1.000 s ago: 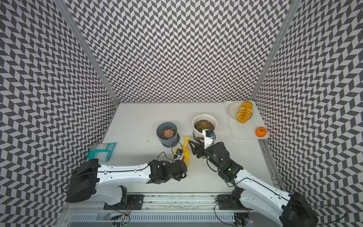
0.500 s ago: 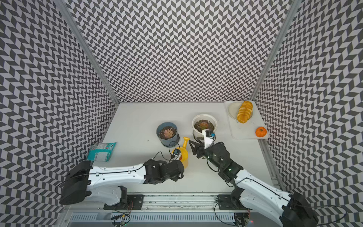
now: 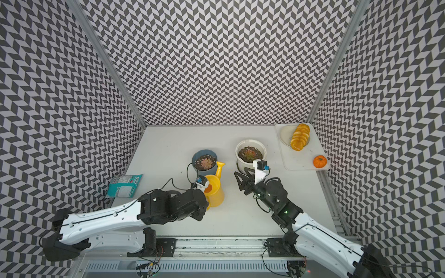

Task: Water the succulent around the soil edge
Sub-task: Pick up the watering can from the center of the board, then water the soil of the potted plant with water.

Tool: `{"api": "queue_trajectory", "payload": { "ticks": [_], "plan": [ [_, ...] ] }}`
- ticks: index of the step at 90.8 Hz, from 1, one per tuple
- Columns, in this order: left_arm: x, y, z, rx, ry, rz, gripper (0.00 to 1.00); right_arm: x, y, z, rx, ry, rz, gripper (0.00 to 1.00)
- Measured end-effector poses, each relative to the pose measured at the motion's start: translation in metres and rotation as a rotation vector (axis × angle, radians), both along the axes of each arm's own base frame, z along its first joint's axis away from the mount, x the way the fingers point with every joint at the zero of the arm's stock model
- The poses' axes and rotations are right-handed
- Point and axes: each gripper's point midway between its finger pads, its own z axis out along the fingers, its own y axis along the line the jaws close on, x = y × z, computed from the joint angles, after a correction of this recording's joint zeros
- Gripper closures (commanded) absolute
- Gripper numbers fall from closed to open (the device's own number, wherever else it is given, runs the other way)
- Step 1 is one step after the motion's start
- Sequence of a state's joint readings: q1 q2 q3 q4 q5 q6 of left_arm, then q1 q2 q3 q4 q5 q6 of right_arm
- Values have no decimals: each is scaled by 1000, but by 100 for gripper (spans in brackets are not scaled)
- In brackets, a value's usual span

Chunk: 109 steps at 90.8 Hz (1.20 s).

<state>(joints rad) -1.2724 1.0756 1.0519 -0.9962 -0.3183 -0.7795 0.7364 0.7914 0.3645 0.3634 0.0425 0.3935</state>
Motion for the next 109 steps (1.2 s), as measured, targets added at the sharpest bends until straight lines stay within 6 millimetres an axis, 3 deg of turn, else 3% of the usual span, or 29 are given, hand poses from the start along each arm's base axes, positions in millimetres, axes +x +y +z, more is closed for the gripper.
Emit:
{"api": "queue_trajectory", "payload": {
  "ticks": [15, 43, 81, 109],
  "plan": [
    [7, 30, 11, 10, 37, 70, 100, 1, 0, 1, 4, -4, -3, 37],
    [18, 67, -3, 81, 154, 172, 100, 4, 4, -12, -19, 32, 0, 37],
    [34, 70, -23, 114, 268, 174, 100, 5, 6, -17, -28, 44, 6, 37],
    [38, 50, -21, 58, 300, 117, 100, 5, 6, -18, -31, 47, 6, 37]
  ]
}}
